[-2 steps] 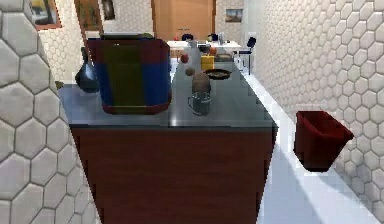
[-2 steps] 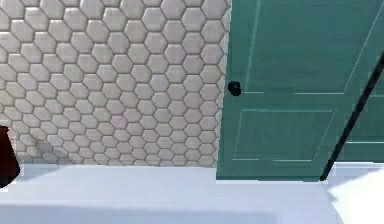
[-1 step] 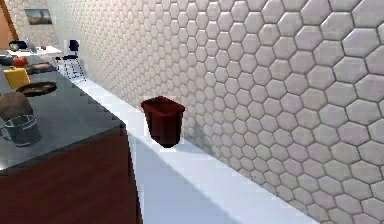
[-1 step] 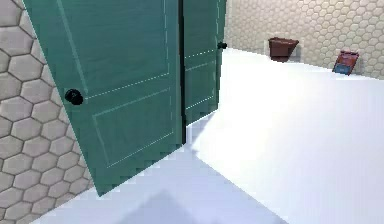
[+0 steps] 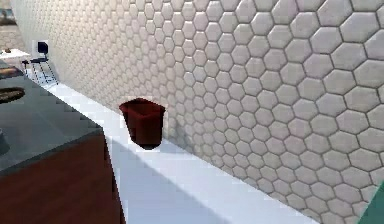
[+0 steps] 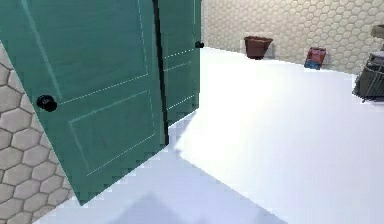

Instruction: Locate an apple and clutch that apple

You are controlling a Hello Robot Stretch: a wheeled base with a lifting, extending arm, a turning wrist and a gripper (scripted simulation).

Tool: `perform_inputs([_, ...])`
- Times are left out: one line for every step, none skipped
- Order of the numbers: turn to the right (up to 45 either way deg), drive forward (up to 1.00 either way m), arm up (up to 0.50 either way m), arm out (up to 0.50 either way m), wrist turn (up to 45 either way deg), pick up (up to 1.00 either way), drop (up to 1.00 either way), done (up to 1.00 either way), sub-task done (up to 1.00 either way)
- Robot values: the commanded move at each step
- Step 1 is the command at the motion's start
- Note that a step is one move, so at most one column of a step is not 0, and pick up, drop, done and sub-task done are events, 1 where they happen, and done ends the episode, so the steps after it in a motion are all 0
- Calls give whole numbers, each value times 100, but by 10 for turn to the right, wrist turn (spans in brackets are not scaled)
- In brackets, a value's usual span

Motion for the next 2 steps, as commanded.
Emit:
perform_inputs([0,95,0,0,0,0,0,0,0])
perform_inputs([-450,0,0,0,0,0,0,0,0])
